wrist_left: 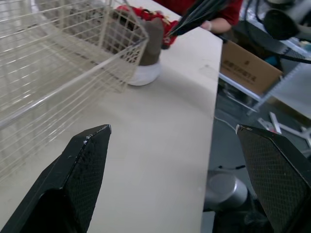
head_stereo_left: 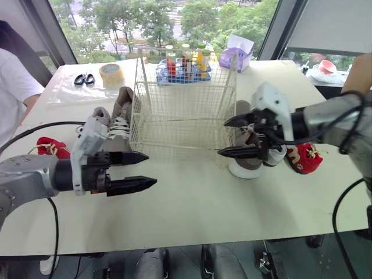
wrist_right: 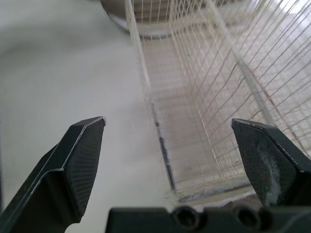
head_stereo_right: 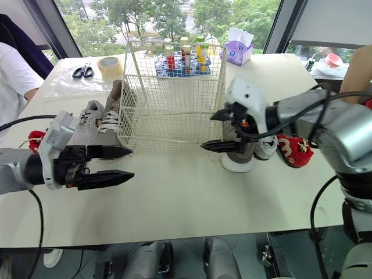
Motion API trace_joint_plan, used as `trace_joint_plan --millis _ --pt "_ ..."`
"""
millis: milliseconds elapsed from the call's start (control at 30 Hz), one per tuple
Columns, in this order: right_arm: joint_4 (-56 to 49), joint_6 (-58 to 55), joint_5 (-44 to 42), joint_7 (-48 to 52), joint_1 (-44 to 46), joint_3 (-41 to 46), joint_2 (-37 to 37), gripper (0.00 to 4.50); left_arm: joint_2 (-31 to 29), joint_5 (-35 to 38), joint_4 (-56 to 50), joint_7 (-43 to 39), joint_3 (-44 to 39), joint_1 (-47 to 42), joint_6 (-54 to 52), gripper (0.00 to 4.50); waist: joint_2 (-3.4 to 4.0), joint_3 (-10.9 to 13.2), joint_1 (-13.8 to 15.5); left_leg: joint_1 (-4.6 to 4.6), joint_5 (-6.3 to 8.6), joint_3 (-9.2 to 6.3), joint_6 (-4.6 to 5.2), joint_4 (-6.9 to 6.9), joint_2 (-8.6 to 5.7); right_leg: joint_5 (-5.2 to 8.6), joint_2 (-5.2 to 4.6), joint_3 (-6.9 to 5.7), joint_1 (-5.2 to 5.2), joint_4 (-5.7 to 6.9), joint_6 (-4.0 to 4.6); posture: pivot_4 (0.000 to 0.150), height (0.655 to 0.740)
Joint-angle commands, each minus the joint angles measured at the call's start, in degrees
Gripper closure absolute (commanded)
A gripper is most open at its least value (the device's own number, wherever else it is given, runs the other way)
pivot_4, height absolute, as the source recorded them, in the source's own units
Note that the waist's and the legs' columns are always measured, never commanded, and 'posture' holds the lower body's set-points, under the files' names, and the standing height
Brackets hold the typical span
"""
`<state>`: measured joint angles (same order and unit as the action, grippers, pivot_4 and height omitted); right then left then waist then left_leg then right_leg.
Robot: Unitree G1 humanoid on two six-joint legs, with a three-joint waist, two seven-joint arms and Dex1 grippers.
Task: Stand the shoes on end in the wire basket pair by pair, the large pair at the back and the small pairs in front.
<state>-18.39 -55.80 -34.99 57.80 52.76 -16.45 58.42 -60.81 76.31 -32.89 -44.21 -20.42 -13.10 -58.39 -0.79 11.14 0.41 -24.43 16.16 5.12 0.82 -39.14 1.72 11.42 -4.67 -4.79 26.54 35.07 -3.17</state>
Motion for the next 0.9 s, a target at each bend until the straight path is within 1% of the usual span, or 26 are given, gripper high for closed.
trace_joint_plan --millis 33,133,200,233,267,333,367,400,433,467,500,633,700,767,833,900 --pt "3.0 3.7 5.7 3.1 2.9 -3.0 -1.0 0.00 -0.5 2.4 -1.5 2.0 -1.8 -0.8 0.3 0.23 0.00 0.0 0.2 0.00 0.00 0.00 0.00 0.00 0.00 0.00 0.00 -0.01 0.00 0.00 0.00 0.150 0.7400" --pt "6.0 6.6 12.8 4.3 5.0 -9.4 -4.3 0.00 1.2 3.2 -2.4 4.3 -1.5 0.5 1.2 0.23 -0.01 0.0 0.2 0.02 0.03 0.00 0.06 -0.02 0.00 0.01 0.01 -0.01 -0.03 0.00 0.00 0.150 0.7400" --pt "7.4 7.5 15.8 4.8 5.6 -11.6 -5.9 0.00 2.5 3.2 -3.4 5.9 -0.6 1.3 1.8 0.23 -0.01 0.0 0.1 0.06 0.03 -0.01 0.05 -0.02 0.01 0.01 0.02 -0.01 -0.05 0.02 0.00 0.150 0.7400" --pt "7.4 7.7 17.0 5.4 5.7 -12.2 -5.8 0.55 3.1 3.2 -3.9 6.6 -0.3 1.7 2.0 0.00 -0.01 0.0 0.1 0.09 0.02 -0.03 0.03 -0.02 0.02 0.01 0.03 -0.01 -0.07 0.05 0.00 0.150 0.7400" --pt "7.5 7.8 17.9 6.1 5.6 -12.4 -5.7 0.84 3.5 3.2 -4.3 7.2 -0.1 1.9 2.1 0.00 -0.01 0.0 0.3 0.08 0.00 -0.04 0.01 -0.02 0.02 0.00 0.04 -0.01 -0.07 0.09 0.00 0.150 0.7400" --pt "7.1 7.1 18.9 7.4 5.6 -12.6 -5.4 1.80 4.7 3.4 -4.8 8.3 -0.4 3.1 2.7 0.00 -0.01 0.0 0.4 0.06 -0.06 -0.13 -0.10 -0.05 0.01 0.01 0.05 -0.05 -0.09 0.11 0.01 0.150 0.7400" --pt "7.4 7.2 19.8 7.9 5.9 -12.9 -5.5 2.40 5.3 3.2 -5.0 8.7 0.0 3.5 3.0 0.00 -0.02 0.0 0.4 0.06 -0.18 -0.13 -0.30 -0.06 0.00 0.01 0.04 -0.05 -0.11 0.10 0.01 0.150 0.7400" --pt "7.6 7.5 20.6 8.4 6.0 -13.2 -5.7 2.93 5.9 2.6 -5.3 8.9 0.5 3.8 3.4 0.00 -0.03 0.0 0.3 0.06 -0.18 -0.13 -0.31 -0.07 0.00 0.01 0.04 -0.05 -0.12 0.10 0.01 0.150 0.7400" --pt "7.9 7.9 21.5 8.9 6.2 -13.5 -5.9 3.40 6.3 2.0 -5.4 9.0 1.1 3.9 3.7 0.00 -0.03 0.0 0.3 0.07 -0.18 -0.13 -0.31 -0.07 0.00 0.01 0.04 -0.05 -0.12 0.10 0.01 0.150 0.7400" --pt "8.1 8.2 22.2 9.3 6.3 -13.7 -6.2 4.03 6.6 1.2 -5.6 8.9 1.7 3.9 3.9 0.00 -0.04 0.0 0.3 0.08 -0.18 -0.12 -0.31 -0.07 0.00 0.00 0.04 -0.05 -0.12 0.10 0.02 0.150 0.7400" --pt "8.3 8.4 22.8 9.7 6.4 -13.9 -6.3 4.49 6.7 0.7 -5.6 8.9 2.1 3.9 4.1 0.00 -0.04 0.0 0.3 0.09 -0.18 -0.13 -0.30 -0.08 0.00 0.00 0.06 -0.05 -0.13 0.11 0.02 0.150 0.7400" --pt "8.5 9.4 24.8 10.6 6.3 -13.3 -6.8 4.49 7.0 0.1 -4.6 8.5 2.0 3.6 4.8 0.00 -0.04 0.0 0.3 0.13 -0.19 -0.16 -0.31 -0.08 0.00 -0.01 0.10 -0.05 -0.14 0.22 0.03 0.150 0.7400" --pt "8.8 14.5 27.1 10.6 5.5 -12.1 -5.6 4.49 7.0 -1.0 -4.2 7.9 2.2 4.0 5.2 0.00 -0.04 0.0 0.3 0.13 -0.19 -0.17 -0.30 -0.08 0.01 -0.01 0.11 -0.05 -0.14 0.23 0.04 0.150 0.7400" --pt "10.3 22.6 29.3 10.9 5.2 -11.0 -5.4 4.49 7.1 -2.0 -3.8 7.3 2.7 4.2 5.5 0.00 -0.04 0.0 0.3 0.13 -0.19 -0.16 -0.30 -0.09 0.00 -0.01 0.10 -0.05 -0.14 0.23 0.04 0.150 0.7400" --pt "12.4 27.1 30.9 11.0 5.5 -10.8 -6.3 4.49 7.3 -2.6 -3.5 6.8 3.2 3.9 5.6 0.00 -0.04 0.0 0.2 0.13 -0.21 -0.14 -0.32 -0.09 0.00 -0.01 0.10 -0.05 -0.12 0.23 0.04 0.150 0.7400" --pt "14.8 28.8 31.8 10.6 6.2 -10.6 -7.9 4.49 7.4 -3.2 -3.0 6.3 3.8 3.2 5.8 0.00 -0.04 0.0 0.1 0.13 -0.27 -0.14 -0.42 -0.08 0.00 -0.01 0.13 -0.05 -0.12 0.23 0.03 0.150 0.7400"
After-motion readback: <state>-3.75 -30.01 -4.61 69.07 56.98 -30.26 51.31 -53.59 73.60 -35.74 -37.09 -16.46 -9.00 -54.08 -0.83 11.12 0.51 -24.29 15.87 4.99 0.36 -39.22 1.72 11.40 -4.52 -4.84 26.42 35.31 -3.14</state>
